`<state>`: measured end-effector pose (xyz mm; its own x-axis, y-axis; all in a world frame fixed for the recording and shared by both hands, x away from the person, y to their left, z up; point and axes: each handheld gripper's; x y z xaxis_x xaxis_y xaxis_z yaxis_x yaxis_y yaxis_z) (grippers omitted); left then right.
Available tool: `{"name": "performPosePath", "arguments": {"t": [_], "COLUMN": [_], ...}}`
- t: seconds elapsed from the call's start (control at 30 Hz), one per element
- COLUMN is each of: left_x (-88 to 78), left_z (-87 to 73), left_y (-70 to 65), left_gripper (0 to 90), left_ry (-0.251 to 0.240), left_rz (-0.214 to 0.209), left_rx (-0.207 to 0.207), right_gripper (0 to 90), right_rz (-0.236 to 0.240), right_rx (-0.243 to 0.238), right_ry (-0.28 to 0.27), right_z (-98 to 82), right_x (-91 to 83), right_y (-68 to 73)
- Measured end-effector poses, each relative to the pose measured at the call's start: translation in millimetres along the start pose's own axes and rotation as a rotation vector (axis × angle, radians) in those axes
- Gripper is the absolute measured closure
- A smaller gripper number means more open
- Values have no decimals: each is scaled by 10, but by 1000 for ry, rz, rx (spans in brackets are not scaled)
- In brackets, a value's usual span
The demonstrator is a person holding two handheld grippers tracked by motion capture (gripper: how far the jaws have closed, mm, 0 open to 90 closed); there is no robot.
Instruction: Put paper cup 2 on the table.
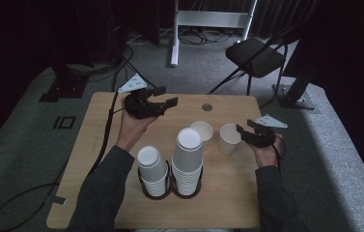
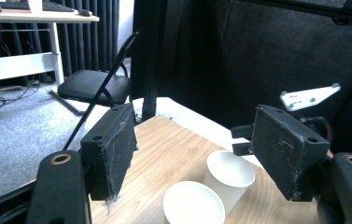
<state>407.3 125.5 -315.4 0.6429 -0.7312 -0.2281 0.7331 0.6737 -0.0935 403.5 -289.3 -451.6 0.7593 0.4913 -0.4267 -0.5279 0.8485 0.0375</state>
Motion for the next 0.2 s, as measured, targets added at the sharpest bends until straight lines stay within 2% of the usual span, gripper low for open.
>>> {"name": "performPosePath", "arguments": {"t": [0.2], "left_x": [-36], "left_z": [-21], "left_y": [11], "left_gripper": [304], "left_ry": [-4], "left_rz": [7], "left_rx": [-2], "right_gripper": [438], "right_rz": [37], "right_rx": [-87], "right_ry": [-47], "right_z": [133], "right_x": [-146], "right_y": [238]}}
Point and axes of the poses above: each handheld gripper's, and its own axes: x roughly forward along the jaws, z roughly out of its top, y roughly to its left, and after that the axes turned 7 degrees about z, right-handed
